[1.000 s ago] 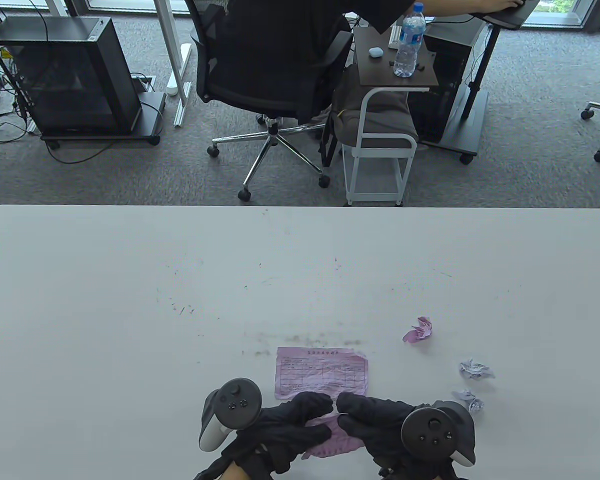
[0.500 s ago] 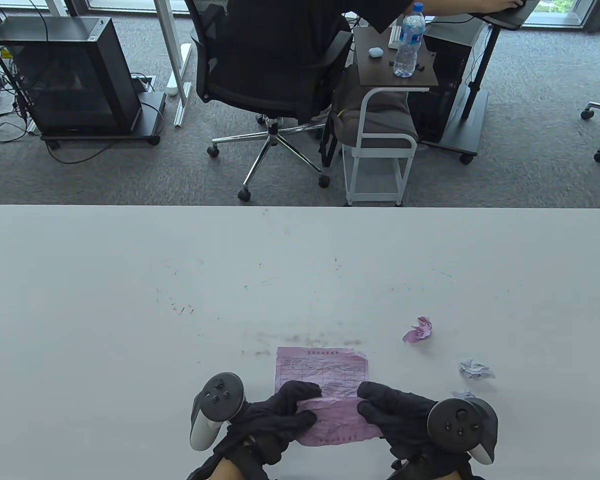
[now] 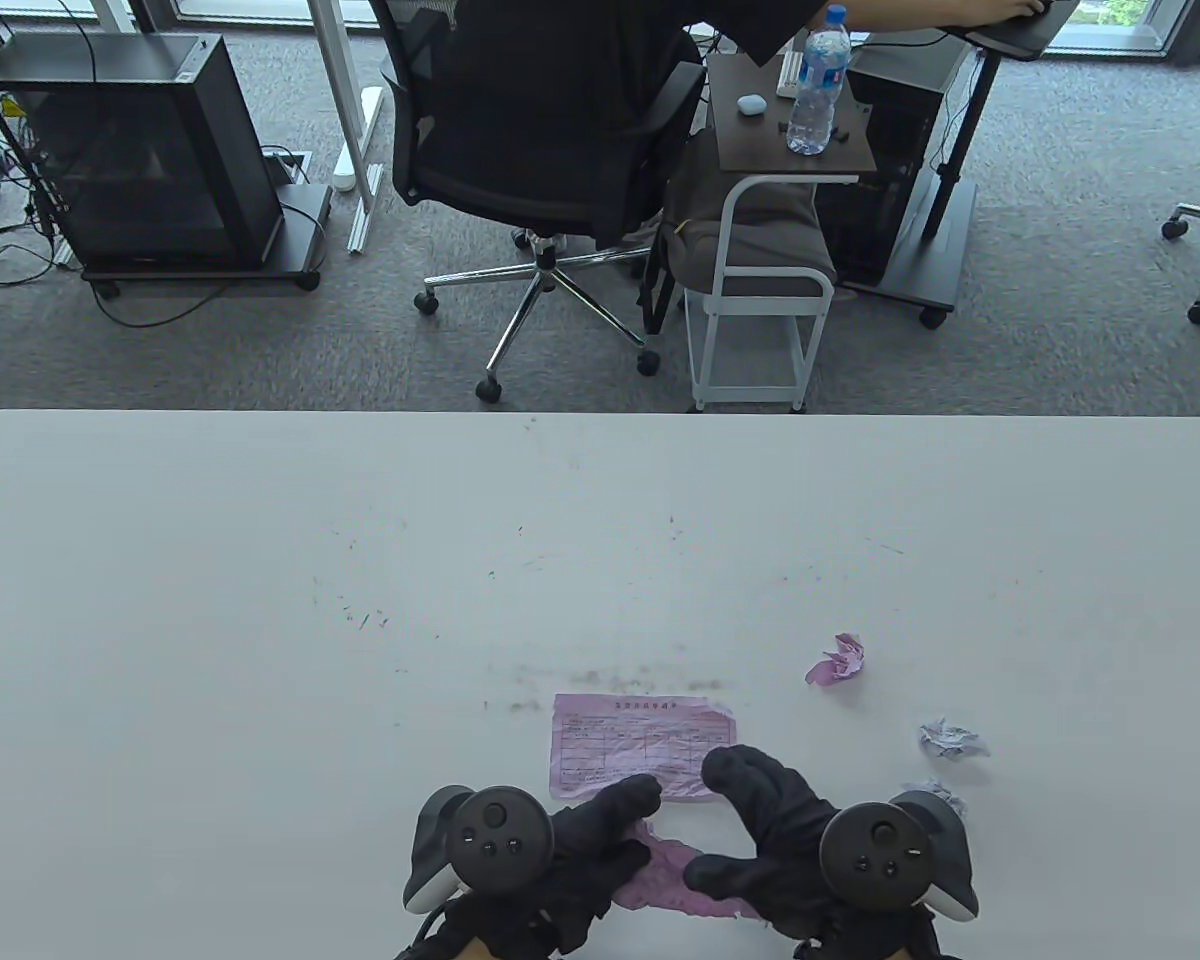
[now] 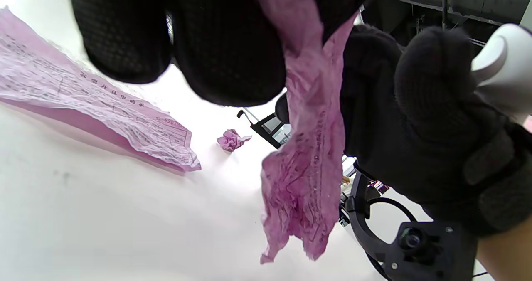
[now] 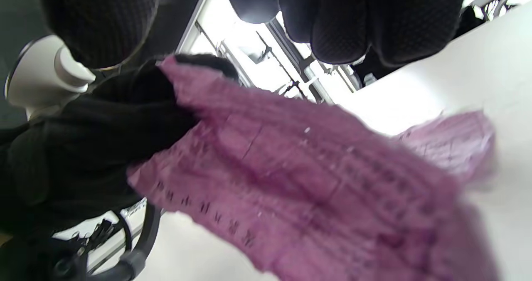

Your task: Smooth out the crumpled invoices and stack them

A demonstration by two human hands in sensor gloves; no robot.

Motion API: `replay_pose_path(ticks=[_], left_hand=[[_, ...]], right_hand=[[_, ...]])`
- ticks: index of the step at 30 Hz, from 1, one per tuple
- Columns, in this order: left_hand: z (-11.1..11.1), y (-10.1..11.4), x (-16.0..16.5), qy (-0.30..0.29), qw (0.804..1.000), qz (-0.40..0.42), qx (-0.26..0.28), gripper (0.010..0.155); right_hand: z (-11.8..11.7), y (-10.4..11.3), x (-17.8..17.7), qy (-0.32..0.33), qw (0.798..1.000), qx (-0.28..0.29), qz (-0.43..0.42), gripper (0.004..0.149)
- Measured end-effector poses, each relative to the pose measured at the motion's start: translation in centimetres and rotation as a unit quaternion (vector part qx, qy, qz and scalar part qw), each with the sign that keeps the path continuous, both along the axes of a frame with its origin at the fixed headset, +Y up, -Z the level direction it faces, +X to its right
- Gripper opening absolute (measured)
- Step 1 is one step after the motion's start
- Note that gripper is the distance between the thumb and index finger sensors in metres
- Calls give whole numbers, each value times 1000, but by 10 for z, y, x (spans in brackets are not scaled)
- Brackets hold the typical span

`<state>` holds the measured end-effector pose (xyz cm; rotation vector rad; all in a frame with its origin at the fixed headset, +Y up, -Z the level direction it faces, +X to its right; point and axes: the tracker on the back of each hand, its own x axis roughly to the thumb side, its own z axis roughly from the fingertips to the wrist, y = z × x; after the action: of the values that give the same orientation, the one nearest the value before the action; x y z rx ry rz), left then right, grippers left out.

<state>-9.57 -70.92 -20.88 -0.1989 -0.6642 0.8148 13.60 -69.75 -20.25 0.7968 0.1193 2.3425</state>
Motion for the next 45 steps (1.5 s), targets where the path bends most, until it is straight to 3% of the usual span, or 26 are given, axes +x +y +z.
replay_pose_path(ticks=[2, 6, 9, 15, 19, 23, 24, 27, 30, 33, 39, 45], left_hand=[[0, -1, -1, 8, 1000, 24, -18, 60], [-3, -6, -8, 17, 997, 52, -48, 62], [-7, -7, -11, 24, 996, 58, -58, 59], [-11, -12, -11, 31, 996, 29, -72, 53], [-11, -11, -16, 41, 996, -22, -70, 50], [-9, 2, -27, 81, 996, -39, 28, 71], [-8, 7, -28, 69, 996, -33, 49, 75], [-2, 10, -16, -10, 999, 10, 43, 81], [7, 14, 2, -55, 996, -9, 68, 71], [11, 17, 7, -38, 994, -19, 104, 66], [7, 10, 4, 2, 997, 11, 80, 44], [-2, 2, -10, 52, 998, 31, 37, 42]], right_hand=[[0, -5, -12, 0, 1000, -11, 12, 84], [-2, -7, -18, -42, 998, 21, -45, 42], [-4, -4, -8, -73, 993, 13, -93, 41], [-8, -4, 15, -102, 991, 22, -87, 41], [-8, -3, 21, -111, 989, 76, -68, 40], [-5, -1, 17, -100, 989, 97, -40, 40], [-4, 0, 12, -86, 991, 99, -30, 40], [0, 1, -4, -49, 993, 104, -4, 40], [4, 1, -19, -26, 994, 103, 6, 40], [5, 0, -21, -36, 993, 108, 23, 39], [-3, -9, -15, -32, 999, 30, -4, 40], [-9, -12, -7, -31, 999, -12, -2, 41]])
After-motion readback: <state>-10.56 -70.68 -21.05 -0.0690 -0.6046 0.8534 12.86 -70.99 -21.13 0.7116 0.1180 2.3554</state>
